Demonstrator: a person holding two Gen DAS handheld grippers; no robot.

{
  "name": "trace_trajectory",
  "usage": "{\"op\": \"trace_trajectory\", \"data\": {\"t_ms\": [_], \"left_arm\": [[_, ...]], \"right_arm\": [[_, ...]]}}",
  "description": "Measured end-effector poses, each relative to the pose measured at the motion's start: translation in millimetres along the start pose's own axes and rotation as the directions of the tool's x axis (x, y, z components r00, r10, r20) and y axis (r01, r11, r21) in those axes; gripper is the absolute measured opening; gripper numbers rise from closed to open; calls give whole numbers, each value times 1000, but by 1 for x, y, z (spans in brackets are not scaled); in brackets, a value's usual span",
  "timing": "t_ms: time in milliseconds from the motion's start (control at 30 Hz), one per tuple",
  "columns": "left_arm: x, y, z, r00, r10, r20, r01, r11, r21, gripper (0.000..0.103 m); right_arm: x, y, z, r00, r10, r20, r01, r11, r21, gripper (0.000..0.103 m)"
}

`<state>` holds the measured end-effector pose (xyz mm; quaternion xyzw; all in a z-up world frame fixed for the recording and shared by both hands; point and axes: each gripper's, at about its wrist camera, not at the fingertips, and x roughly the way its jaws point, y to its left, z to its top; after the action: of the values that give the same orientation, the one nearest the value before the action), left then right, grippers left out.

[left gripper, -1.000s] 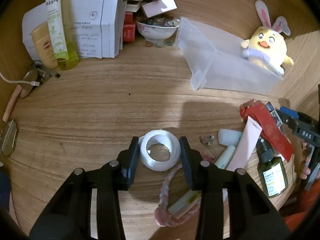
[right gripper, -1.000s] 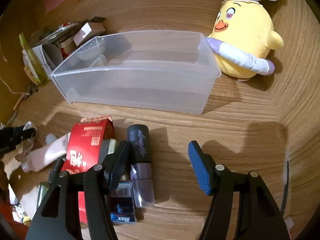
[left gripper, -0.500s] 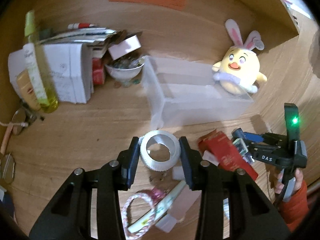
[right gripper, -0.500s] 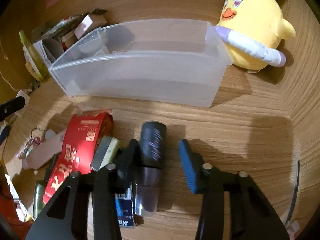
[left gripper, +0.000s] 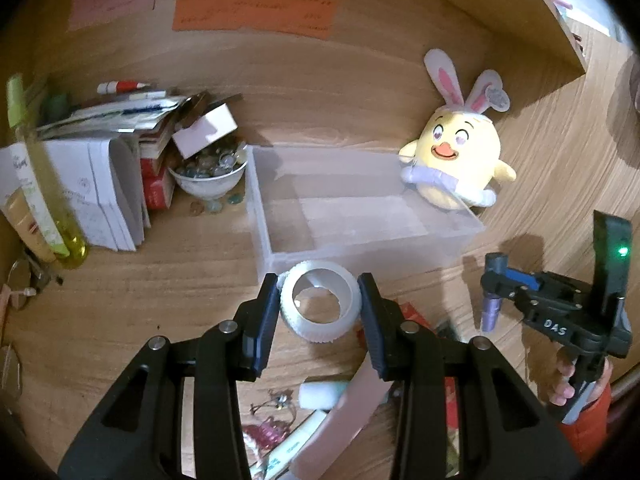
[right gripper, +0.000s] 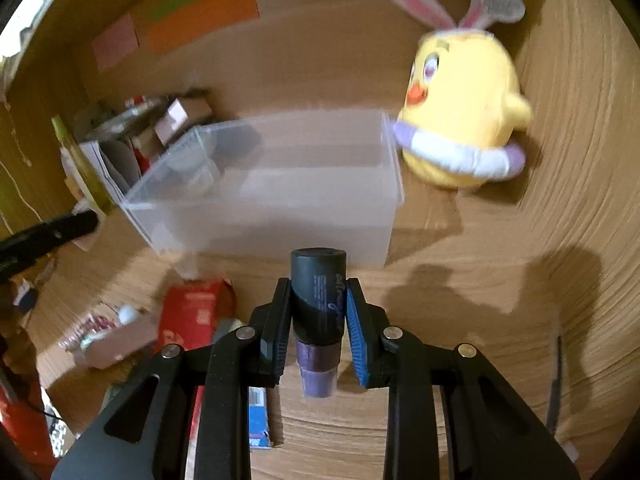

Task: Organize objects
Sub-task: 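Grasp the white tape roll with the left tool while the right tool grasps the black cosmetic tube, then carry both items into the clear box and open both tools to release them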

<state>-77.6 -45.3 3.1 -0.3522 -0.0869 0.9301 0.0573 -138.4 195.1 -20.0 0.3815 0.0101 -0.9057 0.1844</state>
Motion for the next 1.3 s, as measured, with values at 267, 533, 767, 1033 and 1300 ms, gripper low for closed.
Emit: {"op": "trace_trajectory", "data": {"t_ms": [267,533,767,1033,1300], "left_arm": [[-8,-10,17,999,-4,53,4,1000,1,39],[-22,-18,37,993,13,121,-16,1000,19,39],[-27,-19,55,986,32,166,-35,999,18,39],[-13,-21,69,985,46,169,-50,998,24,39],[14,-16,73,989,62,132,-64,998,5,39]], "right_arm": [[-33,3,25,991,12,133,-11,1000,-9,24],[-50,8,52,972,26,235,-23,1000,-16,24],[-60,11,73,953,33,300,-23,999,-37,24],[-52,15,96,947,31,318,-12,998,-61,24],[-27,14,106,957,16,288,-1,998,-55,24]]}}
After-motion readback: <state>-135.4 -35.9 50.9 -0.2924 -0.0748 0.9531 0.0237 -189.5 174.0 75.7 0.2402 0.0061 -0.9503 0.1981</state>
